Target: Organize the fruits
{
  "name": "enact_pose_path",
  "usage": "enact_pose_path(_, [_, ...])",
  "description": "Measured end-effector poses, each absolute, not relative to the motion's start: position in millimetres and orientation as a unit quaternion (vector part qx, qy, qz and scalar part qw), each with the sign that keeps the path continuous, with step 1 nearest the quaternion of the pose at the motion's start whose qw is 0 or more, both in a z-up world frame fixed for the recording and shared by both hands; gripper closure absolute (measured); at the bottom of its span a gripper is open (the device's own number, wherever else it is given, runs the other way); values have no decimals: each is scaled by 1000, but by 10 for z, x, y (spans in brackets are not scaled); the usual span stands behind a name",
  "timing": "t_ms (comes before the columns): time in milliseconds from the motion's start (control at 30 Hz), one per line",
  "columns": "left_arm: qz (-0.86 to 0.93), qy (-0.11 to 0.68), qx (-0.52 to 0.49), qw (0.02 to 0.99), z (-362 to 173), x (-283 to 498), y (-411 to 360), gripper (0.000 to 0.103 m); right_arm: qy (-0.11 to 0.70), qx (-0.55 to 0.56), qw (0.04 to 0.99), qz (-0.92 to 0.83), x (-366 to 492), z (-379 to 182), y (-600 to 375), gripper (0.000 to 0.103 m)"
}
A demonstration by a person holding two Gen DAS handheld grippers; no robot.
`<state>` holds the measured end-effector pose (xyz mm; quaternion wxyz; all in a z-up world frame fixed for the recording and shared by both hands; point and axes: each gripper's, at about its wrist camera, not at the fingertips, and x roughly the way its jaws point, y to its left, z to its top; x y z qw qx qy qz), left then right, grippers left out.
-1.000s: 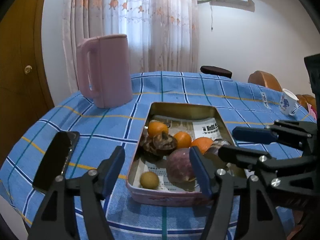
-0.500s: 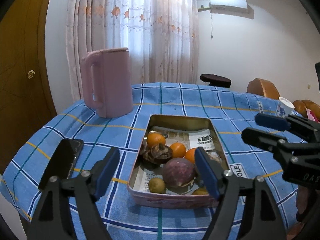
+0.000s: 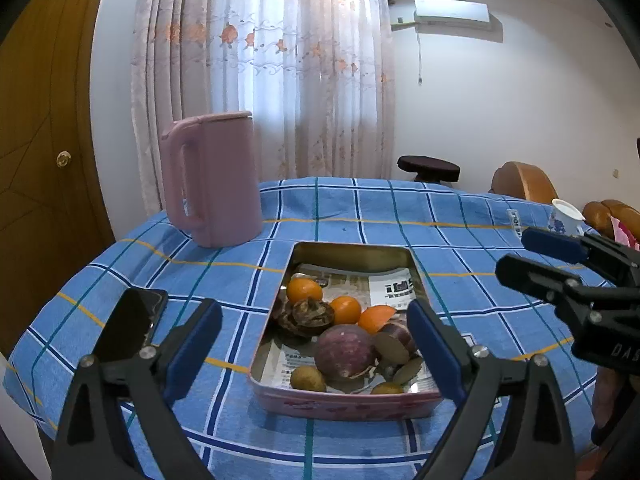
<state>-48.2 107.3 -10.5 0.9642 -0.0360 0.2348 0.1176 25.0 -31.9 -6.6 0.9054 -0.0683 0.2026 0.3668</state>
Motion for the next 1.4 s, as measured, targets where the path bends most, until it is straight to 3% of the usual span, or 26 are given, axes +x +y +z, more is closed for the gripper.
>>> enact_pose_path(400, [119, 233, -33, 964, -78, -497, 1032, 0, 194, -60, 910, 362, 206, -28, -431, 36])
enact_pose_path(1400, [115, 224, -20, 967, 149, -403, 804, 0, 164, -39, 930, 326, 196, 104, -852, 35])
